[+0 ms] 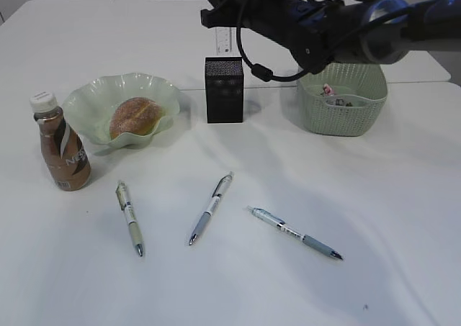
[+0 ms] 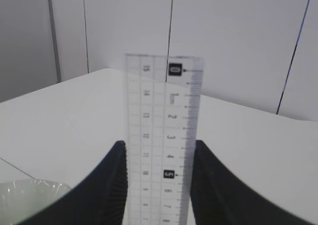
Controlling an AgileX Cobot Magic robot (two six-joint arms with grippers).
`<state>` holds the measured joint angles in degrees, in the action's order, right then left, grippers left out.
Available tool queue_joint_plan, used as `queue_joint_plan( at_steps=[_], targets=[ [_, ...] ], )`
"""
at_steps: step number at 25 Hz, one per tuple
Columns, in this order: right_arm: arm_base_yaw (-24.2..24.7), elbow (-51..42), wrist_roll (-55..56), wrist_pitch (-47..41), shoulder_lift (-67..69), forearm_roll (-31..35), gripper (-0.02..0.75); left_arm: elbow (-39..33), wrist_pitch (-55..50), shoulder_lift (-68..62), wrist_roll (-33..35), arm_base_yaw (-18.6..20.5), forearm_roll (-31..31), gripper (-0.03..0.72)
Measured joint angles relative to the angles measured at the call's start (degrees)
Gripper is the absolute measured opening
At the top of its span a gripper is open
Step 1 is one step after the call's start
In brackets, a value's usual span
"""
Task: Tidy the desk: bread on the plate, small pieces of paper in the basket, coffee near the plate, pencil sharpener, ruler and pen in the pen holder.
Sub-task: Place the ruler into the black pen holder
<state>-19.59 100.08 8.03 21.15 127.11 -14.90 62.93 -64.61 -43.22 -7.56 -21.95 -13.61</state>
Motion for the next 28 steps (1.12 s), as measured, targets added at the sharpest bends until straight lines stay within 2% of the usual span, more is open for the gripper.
queue_joint_plan(
  at_steps=[8, 28],
  targets=[
    [0.36, 3.49, -0.12, 3.34, 4.05, 3.34, 0.302, -0.13, 0.30, 0.00, 0.00, 0.00, 1.97, 0.401],
    [1.75, 5.90, -0.57, 0.53, 9.85, 4.09, 0.302, -0.24, 1.87, 0.00, 0.00, 0.00, 2.30, 0.401]
  ],
)
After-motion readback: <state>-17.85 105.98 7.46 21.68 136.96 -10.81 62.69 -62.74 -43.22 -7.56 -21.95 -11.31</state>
